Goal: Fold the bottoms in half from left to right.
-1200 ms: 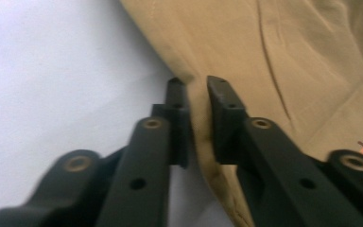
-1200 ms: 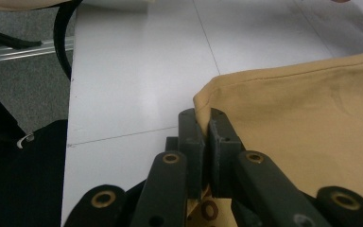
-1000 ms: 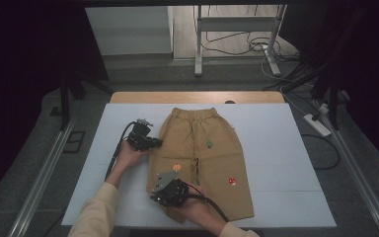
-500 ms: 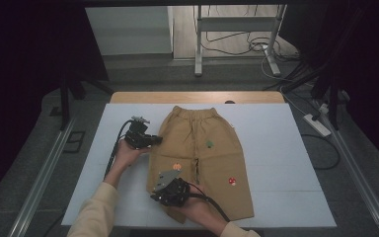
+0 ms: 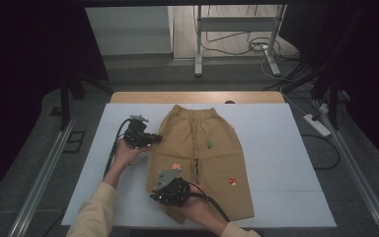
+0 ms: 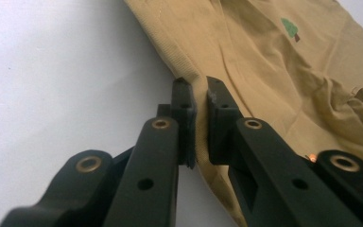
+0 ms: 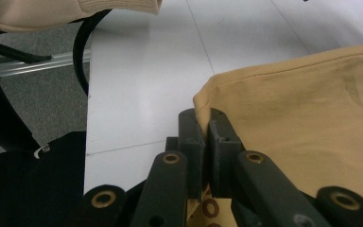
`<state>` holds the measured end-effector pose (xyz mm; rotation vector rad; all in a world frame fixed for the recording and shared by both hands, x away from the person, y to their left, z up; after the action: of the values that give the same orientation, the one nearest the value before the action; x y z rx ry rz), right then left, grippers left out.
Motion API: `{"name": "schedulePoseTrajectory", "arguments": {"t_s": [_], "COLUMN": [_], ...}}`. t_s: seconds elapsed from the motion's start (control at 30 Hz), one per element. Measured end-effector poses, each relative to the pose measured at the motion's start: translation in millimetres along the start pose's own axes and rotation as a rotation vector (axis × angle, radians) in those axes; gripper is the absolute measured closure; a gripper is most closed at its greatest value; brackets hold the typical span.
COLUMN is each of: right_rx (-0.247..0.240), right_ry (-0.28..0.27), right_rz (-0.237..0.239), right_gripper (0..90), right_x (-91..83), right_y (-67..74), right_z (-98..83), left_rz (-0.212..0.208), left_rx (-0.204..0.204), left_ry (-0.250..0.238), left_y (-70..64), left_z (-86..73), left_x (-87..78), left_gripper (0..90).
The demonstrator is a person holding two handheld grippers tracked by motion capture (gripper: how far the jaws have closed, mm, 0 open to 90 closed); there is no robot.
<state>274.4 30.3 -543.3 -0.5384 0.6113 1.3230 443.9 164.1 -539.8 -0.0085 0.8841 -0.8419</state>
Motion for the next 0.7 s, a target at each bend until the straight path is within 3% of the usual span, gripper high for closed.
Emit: {"name": "schedulePoseTrajectory", "arguments": {"t_s": [0.3,0.5,0.7], "right_rx": [-0.017,-0.014,-0.005], "right_ry": [-0.052,-0.045,-0.059], "right_rz": [0.01,0.013,0.027], "right_gripper": [85.4,85.5,85.5], "right_x": [-6.9,-6.5,-6.8], "right_y": [4.8,4.0,3.5], "right_z": [12.3,10.8,13.0], "left_rz": [-0.009,-0.005,-0.009], "left_rx": [0.005,0.004,-0.001], "left_ry": [-0.045,-0.033,-0.056], "left_y": [-4.3,-3.8,-4.5], "left_z": [5.5,4.5,6.1], "left_x": [-17.6,-15.3,-23.2], "left_gripper": [83.8,83.8,83.8]}}
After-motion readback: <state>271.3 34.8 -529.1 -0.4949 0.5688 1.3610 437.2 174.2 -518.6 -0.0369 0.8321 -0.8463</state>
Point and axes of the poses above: each handheld gripper's, and its own axes: x roughly forward along the jaws, z roughly out of its top, y roughly to its left, the point moved 5 cm from there along x, roughly forward along the jaws, and after that the axes turned 2 degrees about -z, right-handed, at the moved point
